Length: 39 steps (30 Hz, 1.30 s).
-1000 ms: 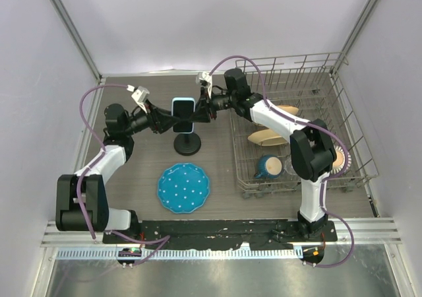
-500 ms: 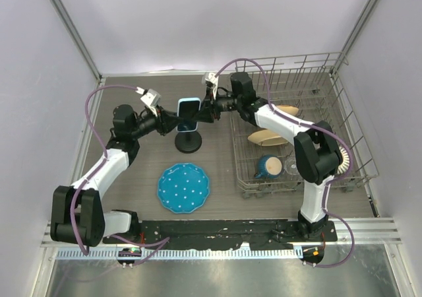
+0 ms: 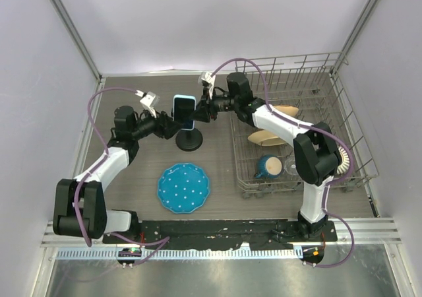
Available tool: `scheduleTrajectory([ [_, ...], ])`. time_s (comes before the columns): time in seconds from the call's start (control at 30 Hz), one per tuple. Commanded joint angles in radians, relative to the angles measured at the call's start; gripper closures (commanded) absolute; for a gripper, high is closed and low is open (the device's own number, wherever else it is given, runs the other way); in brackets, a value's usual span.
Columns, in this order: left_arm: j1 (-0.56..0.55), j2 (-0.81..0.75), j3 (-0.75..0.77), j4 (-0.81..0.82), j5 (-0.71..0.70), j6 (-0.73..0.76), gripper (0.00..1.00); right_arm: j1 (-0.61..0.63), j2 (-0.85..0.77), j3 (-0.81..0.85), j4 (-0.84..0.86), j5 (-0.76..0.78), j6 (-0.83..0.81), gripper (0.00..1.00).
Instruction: Place the phone on the phone stand
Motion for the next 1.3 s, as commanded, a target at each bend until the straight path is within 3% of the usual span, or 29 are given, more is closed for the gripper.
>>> scheduleTrajectory([
  [0.0, 0.01, 0.042, 0.016, -0.022, 0.102, 0.003, 0.38, -0.004, -0.01, 0.065, 0.036, -0.047, 0.012, 1.0],
  [0.17, 0.018, 0.07, 0.025, -0.014, 0.136, -0.017, 0.56, -0.015, -0.004, 0.067, 0.031, -0.064, 0.015, 1.0],
  [0.2, 0.018, 0.083, 0.027, 0.0, 0.133, -0.023, 0.71, -0.015, -0.006, 0.064, 0.039, -0.067, 0.016, 1.0],
  [0.3, 0.018, 0.103, 0.045, 0.0, 0.097, -0.023, 1.0, -0.015, -0.01, 0.053, 0.053, -0.061, 0.021, 1.0],
  [0.6, 0.018, 0.063, 0.03, -0.02, -0.111, -0.043, 1.0, -0.009, -0.037, 0.012, 0.07, 0.02, 0.013, 1.0],
  [0.63, 0.016, 0.065, 0.036, -0.035, -0.112, -0.055, 0.91, -0.006, -0.04, 0.01, 0.071, 0.028, 0.012, 1.0],
  [0.67, 0.018, 0.063, 0.041, -0.045, -0.111, -0.065, 0.58, -0.004, -0.041, 0.009, 0.071, 0.042, 0.009, 1.0],
  [0.73, 0.018, 0.027, 0.042, -0.048, -0.123, -0.101, 0.34, 0.002, -0.046, 0.007, 0.067, 0.054, 0.001, 1.0],
  [0.87, 0.016, -0.079, 0.057, -0.132, -0.216, -0.131, 0.3, 0.009, -0.049, 0.004, 0.06, 0.085, -0.008, 1.0],
  [0.93, 0.016, -0.168, 0.076, -0.263, -0.424, -0.18, 0.3, 0.012, -0.047, 0.006, 0.063, 0.091, -0.01, 1.0],
  [1.07, 0.016, -0.394, 0.042, -0.367, -0.636, -0.247, 0.31, 0.025, -0.03, 0.01, 0.097, 0.106, -0.004, 1.0],
  [1.27, 0.016, -0.669, -0.031, -0.499, -0.738, -0.286, 0.32, 0.052, 0.012, 0.088, 0.105, 0.085, -0.007, 1.0],
])
